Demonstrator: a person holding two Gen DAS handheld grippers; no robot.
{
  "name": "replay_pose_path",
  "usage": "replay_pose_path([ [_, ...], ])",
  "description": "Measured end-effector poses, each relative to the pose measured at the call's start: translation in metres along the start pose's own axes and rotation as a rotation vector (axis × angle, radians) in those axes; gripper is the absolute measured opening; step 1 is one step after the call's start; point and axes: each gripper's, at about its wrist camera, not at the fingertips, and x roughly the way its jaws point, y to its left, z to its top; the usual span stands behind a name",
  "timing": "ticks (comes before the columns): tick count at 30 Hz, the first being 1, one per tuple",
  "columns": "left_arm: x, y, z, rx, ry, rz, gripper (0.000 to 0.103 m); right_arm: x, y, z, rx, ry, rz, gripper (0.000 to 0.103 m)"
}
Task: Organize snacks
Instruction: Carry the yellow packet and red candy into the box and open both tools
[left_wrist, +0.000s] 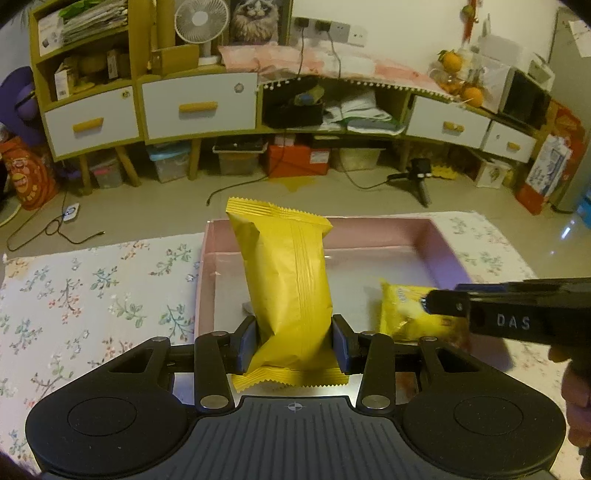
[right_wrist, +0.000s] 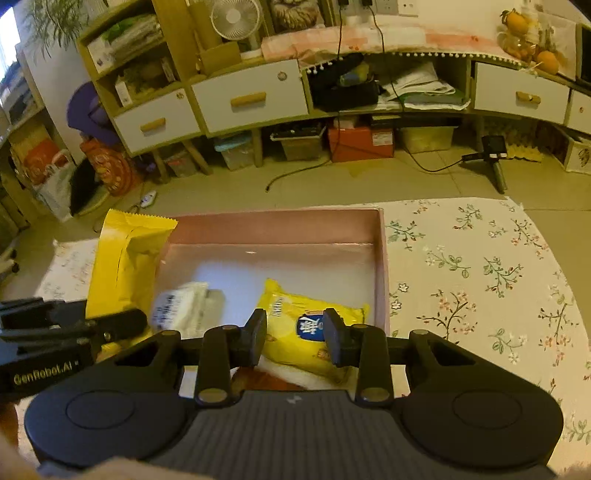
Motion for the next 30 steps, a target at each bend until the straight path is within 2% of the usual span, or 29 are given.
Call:
replay_pose_path([
  [7,0.010,0.006,-0.001,-0.019,-0.007,0.019,0.041,-0.001,-0.001,0.000,-0.002,0.003,-0.018,0.034],
  [8,0.009,0.006,0.000,-0.019,-0.020,0.016,0.043,-0.004,0.000,-0.001,-0.004,0.001,-0.019,0.038],
  [9,0.007,0.005,0.001,-0.018,-0.030,0.012,0.052,-0.002,-0.001,0.002,-0.004,-0.001,-0.018,0.044],
  [11,0.004,0.004,0.002,-0.016,-0.035,-0.006,0.065,-0.006,0.000,0.002,-0.010,-0.007,-0.019,0.049],
  [25,-0.038,-0.008,-0.007,0.013,-0.049,-0.038,0.075,-0.037,0.011,0.000,-0.056,-0.041,-0.024,0.067],
  [30,-0.057,-0.009,-0.015,0.017,-0.054,-0.037,0.082,-0.051,0.013,-0.004,-0.062,-0.052,-0.017,0.073],
])
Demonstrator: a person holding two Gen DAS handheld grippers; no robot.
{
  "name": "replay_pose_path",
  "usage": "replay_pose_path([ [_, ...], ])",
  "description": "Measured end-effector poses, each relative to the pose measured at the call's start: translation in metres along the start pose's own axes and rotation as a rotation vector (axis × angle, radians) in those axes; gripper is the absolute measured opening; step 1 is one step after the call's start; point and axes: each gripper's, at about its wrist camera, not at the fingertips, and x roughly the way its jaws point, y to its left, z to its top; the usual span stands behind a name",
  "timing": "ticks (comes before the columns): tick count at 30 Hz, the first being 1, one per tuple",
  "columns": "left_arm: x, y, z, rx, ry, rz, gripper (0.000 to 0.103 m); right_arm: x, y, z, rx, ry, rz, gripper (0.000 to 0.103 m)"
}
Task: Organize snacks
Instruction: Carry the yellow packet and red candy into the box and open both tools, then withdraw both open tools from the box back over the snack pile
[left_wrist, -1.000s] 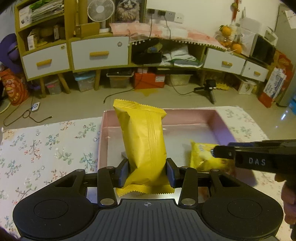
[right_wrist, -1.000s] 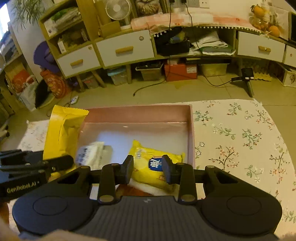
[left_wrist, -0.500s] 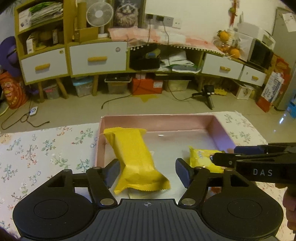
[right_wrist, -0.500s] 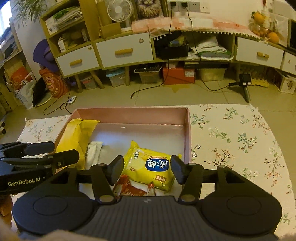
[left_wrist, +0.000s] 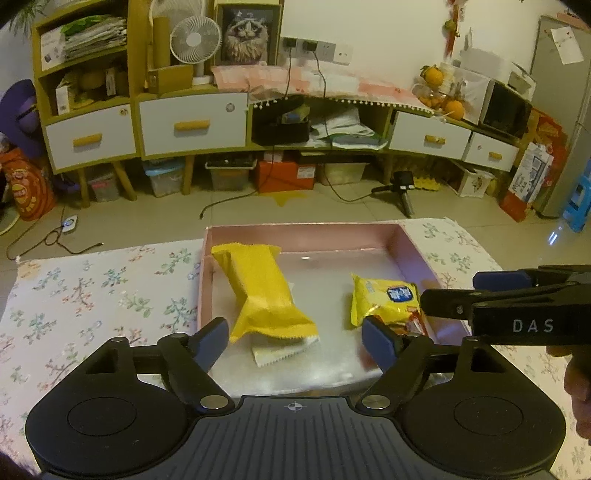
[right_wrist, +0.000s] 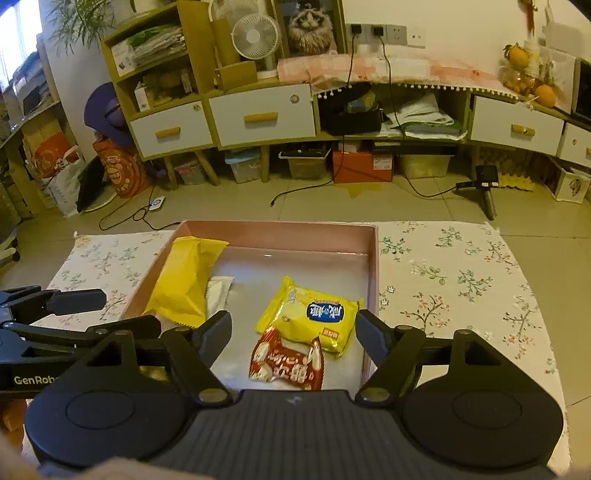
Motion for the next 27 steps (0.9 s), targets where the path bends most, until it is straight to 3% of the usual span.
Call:
replay_pose_path([
  [8,-0.025,-0.001,-0.021,-0.009,0.016,-0.002,0.091,-0.022,0.005,-0.012,0.002,-0.010,-0.001,0.081],
  [27,-0.081,0.006,-0.077,-0.004,0.063,0.014,0.095,-0.056,0.036,-0.052,-0.074,0.013,0.012,0.091],
])
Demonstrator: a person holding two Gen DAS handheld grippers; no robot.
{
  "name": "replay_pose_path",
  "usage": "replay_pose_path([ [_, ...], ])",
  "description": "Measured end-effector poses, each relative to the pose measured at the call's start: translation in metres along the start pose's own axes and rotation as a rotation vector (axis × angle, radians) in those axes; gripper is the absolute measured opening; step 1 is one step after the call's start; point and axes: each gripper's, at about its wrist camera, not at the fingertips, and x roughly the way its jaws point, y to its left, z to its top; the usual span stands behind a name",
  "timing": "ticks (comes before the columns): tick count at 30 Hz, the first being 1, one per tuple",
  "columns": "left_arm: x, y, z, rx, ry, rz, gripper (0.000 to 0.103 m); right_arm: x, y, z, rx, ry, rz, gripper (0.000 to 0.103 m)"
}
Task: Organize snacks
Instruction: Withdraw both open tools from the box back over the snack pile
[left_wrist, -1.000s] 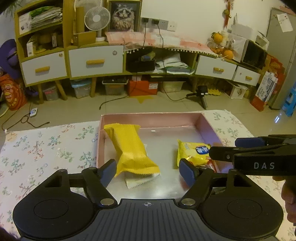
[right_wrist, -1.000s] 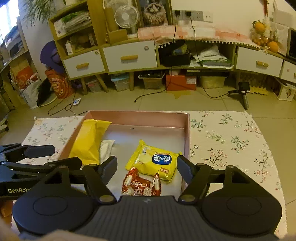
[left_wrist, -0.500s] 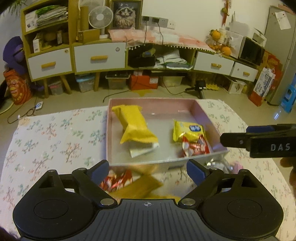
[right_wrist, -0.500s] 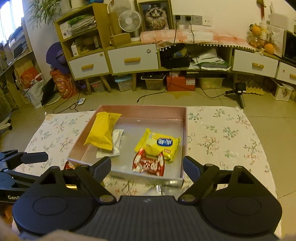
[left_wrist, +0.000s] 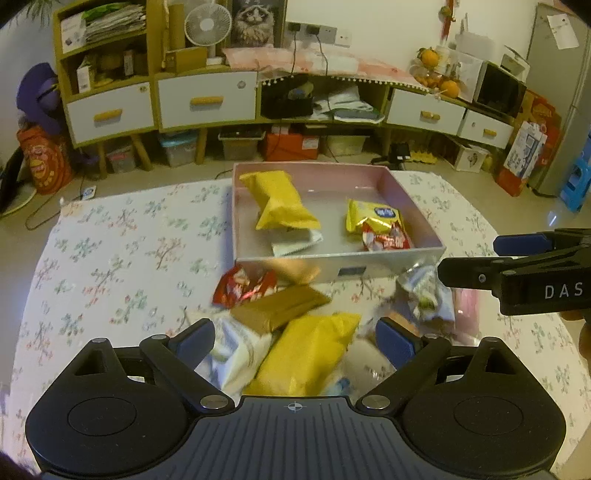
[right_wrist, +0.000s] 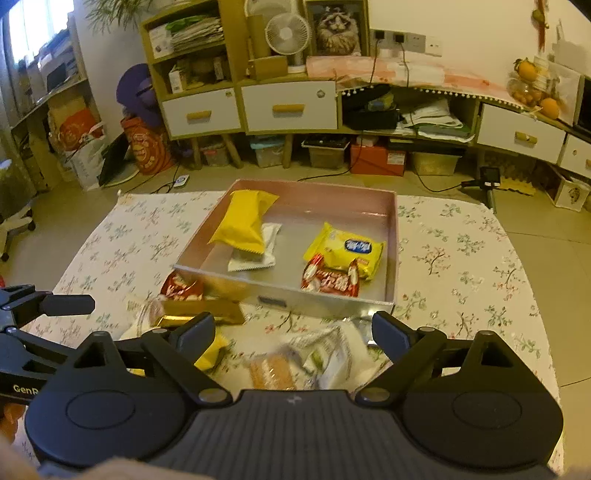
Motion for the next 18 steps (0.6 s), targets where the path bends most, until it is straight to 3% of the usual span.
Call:
replay_pose_path([
  [7,-0.012,0.005,-0.019,0.007,0.011,0.018,0.097,-0.006,0.017,-0.018,-0.034,0.003,0.009,0.095],
  [18,-0.018,0.023,-0.050,-0.012,0.032,-0.015,0.097,-0.005,0.035,-0.046,-0.092,0.026,0.041,0.098],
])
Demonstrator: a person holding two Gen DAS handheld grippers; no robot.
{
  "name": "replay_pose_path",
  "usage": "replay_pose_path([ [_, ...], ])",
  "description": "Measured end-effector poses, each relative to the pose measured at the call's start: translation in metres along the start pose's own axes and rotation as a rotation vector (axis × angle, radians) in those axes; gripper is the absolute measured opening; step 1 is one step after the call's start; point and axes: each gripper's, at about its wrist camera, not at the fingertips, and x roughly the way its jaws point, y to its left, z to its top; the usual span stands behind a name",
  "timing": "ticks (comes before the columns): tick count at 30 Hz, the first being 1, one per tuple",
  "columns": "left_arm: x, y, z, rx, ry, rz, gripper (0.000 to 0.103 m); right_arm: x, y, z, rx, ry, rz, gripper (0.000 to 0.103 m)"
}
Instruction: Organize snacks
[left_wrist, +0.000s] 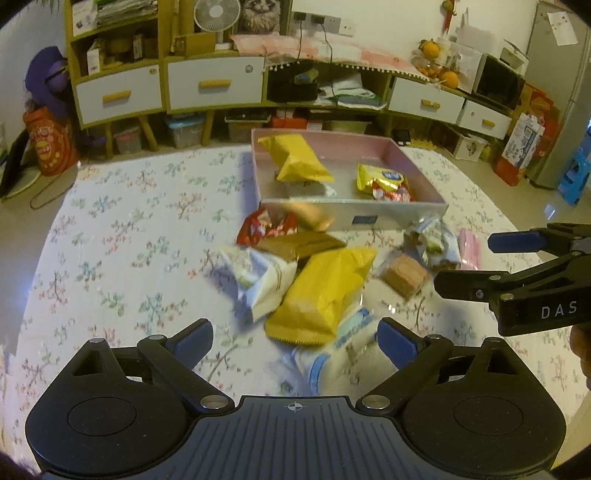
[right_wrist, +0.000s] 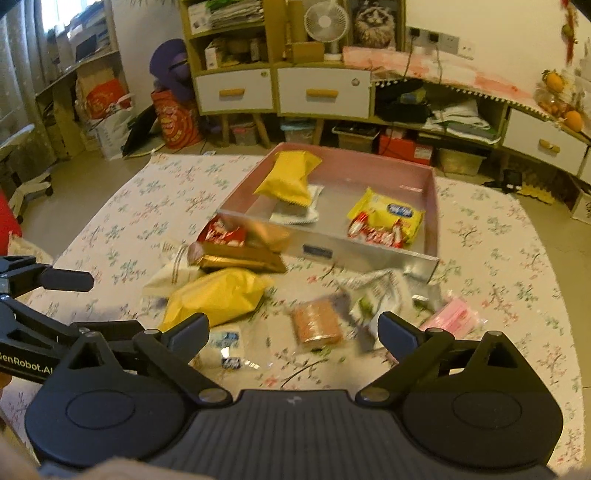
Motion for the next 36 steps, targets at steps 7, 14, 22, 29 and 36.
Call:
replay_pose_path([
  [7,0.001,0.012,-0.018,0.001,0.006,-0.008,0.097,0.007,0.012,-0.010,-0.047,0.016,0.013,0.098],
  [14,0.003,0.021,-0.027,0.031,-0.008,-0.023,0.097,0.013,0.018,-0.016,-0.058,0.029,0.025,0.098],
  [22,0.009,0.024,-0.038,0.095,0.001,-0.069,0.097,0.016,0.020,-0.021,-0.060,0.046,0.037,0.098],
  [29,0.011,0.020,-0.045,0.131,0.034,-0.150,0.095,0.022,0.023,-0.024,-0.058,0.065,0.057,0.098],
  [36,0.010,0.002,-0.053,0.237,0.132,-0.265,0.095,0.032,0.034,-0.023,-0.103,0.078,0.130,0.097],
])
